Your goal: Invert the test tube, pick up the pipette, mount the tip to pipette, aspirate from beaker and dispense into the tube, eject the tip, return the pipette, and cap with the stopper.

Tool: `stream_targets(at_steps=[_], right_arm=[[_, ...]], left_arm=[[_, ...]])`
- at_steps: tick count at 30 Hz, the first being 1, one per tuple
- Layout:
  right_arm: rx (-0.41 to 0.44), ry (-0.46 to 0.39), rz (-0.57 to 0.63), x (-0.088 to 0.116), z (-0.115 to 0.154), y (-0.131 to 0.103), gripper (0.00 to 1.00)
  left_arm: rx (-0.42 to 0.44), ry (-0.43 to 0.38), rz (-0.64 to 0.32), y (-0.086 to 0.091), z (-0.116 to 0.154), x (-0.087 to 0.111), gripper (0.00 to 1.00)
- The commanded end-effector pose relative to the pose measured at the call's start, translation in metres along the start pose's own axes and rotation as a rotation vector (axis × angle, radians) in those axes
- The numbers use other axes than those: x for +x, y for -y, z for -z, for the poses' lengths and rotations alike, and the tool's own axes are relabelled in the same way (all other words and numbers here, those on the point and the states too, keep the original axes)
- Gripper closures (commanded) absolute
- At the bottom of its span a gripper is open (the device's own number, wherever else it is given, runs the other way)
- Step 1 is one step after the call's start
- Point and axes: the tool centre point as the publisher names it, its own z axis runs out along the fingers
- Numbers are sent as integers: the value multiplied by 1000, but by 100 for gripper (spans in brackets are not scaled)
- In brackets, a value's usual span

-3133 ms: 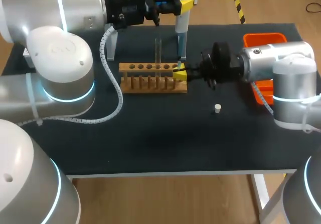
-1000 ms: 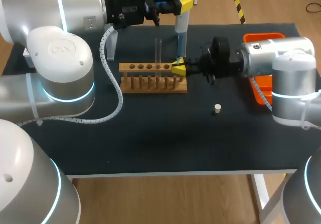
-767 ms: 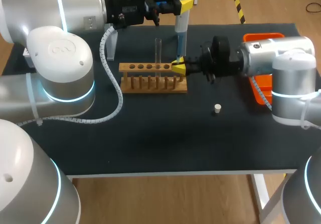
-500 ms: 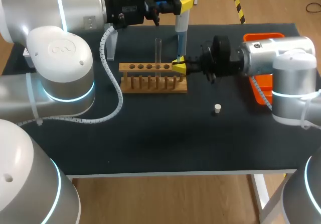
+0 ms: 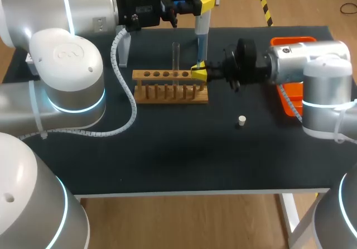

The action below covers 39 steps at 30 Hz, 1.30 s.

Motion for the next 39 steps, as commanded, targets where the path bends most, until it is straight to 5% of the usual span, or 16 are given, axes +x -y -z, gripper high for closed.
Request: stream_targets(at_steps=[1, 28, 29, 30, 31, 32, 39], right_arm=[[2, -4, -1, -2, 1, -7, 100], [0, -20, 19, -1, 2, -34, 100], [1, -20, 17, 1, 3, -32, 85], [7, -17, 14, 1, 3, -30, 58], [11, -14, 11, 2, 4, -27, 20], [9, -12, 6, 3, 5, -24, 0], [12, -16, -4, 15, 17, -7, 0]], left_arm=[[-2, -2, 2, -2, 0, 0, 100], [-2, -2, 2, -2, 0, 0, 100], [-2, -2, 2, -2, 0, 0, 100], [-2, -2, 2, -2, 0, 0, 100], [-2, -2, 2, -2, 0, 0, 100], [-2, -2, 2, -2, 0, 0, 100], [-2, -2, 2, -2, 0, 0, 100]])
